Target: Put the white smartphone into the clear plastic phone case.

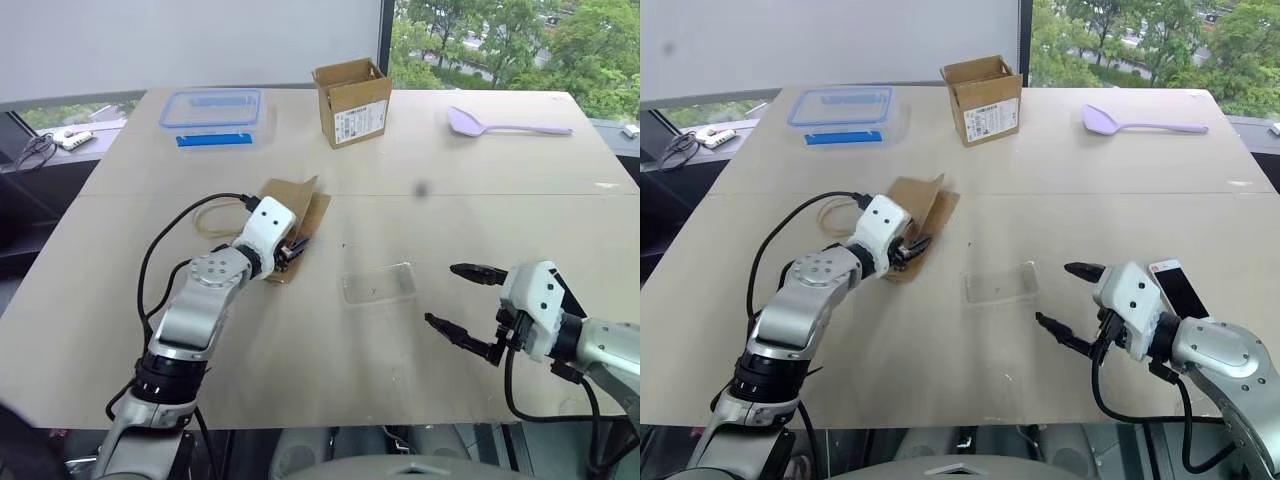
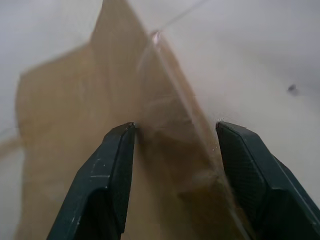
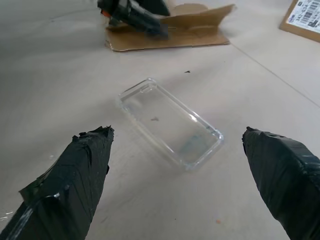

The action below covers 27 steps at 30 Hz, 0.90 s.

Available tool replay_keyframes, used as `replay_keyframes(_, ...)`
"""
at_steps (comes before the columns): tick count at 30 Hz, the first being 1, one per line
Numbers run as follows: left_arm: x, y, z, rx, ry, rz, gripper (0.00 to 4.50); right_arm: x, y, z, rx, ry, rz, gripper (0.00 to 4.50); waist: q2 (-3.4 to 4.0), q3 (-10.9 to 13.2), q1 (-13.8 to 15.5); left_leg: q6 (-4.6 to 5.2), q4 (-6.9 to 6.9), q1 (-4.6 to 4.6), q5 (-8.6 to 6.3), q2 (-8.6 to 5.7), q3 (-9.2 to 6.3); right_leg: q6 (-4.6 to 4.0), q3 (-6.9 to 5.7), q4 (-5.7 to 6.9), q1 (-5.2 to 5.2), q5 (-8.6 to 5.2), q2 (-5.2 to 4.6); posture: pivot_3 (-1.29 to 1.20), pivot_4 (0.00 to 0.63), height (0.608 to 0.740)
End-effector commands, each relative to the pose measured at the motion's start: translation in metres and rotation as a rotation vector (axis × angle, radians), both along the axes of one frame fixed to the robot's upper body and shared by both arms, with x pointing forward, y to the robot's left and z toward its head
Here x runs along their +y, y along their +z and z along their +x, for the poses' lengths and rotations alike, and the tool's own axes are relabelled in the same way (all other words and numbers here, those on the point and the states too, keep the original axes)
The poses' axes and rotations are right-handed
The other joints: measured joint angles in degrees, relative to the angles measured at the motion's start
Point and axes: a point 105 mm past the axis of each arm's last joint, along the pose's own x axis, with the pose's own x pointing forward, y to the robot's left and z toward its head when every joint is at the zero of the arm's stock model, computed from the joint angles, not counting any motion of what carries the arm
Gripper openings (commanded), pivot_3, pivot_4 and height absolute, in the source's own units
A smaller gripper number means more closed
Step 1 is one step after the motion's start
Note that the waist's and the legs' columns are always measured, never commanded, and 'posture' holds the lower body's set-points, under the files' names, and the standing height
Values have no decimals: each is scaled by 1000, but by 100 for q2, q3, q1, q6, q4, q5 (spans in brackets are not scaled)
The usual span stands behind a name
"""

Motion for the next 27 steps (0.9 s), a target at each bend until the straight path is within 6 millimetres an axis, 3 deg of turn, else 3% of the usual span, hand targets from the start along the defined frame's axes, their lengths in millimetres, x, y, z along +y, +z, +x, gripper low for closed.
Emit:
replay_keyframes(1,3,4,2,-38,29,44,1454,2,8,-1,-46,19,3,4500,0,0,-1,0,0,0,0,0,-1,0,0,0,0,0,-2,0,150,740)
replay_keyframes(4,14,7,4,-62,74,73,76,4,8,0,-51,25,9,4500,1,-1,-1,0,0,4,0,3,-1,-1,0,4,0,0,-10,0,150,740)
replay_keyframes(12,95,23,18,-112,251,202,22,5,5,3,-59,32,20,4500,1,-1,-51,-1,-3,14,0,17,1,-3,0,8,-2,2,-7,0,150,740)
replay_keyframes(15,123,39,22,-144,258,259,22,6,4,4,-60,41,27,4500,0,0,-37,-1,-5,8,0,17,1,-4,-3,7,-6,2,-9,0,150,740)
replay_keyframes(19,117,47,21,-145,142,170,22,5,4,4,-52,40,31,4500,-4,1,16,-1,-4,-2,0,9,6,-4,-4,2,-9,2,-23,0,150,740)
replay_keyframes(22,102,58,14,-158,59,-20,826,-3,10,15,-57,-51,48,4500,-6,3,24,-1,-3,-6,0,1,5,-3,-11,0,-9,2,-43,0,150,740)
replay_keyframes(24,82,71,7,-186,-33,-152,1611,-13,19,26,-58,-154,119,4500,-11,5,3,-1,-3,-8,0,1,6,-3,-11,1,-10,3,-48,0,150,740)
replay_keyframes(25,76,75,4,-192,-64,-183,2215,-18,21,29,-59,-188,134,4500,-12,6,4,-2,0,-10,0,2,5,-3,-12,4,-11,3,-51,0,150,740)
replay_keyframes(27,49,91,-6,-191,-167,-337,3079,-32,17,33,-54,-267,93,4500,-12,6,6,-2,-1,-9,0,2,2,-4,-13,4,-10,3,-52,0,150,740)
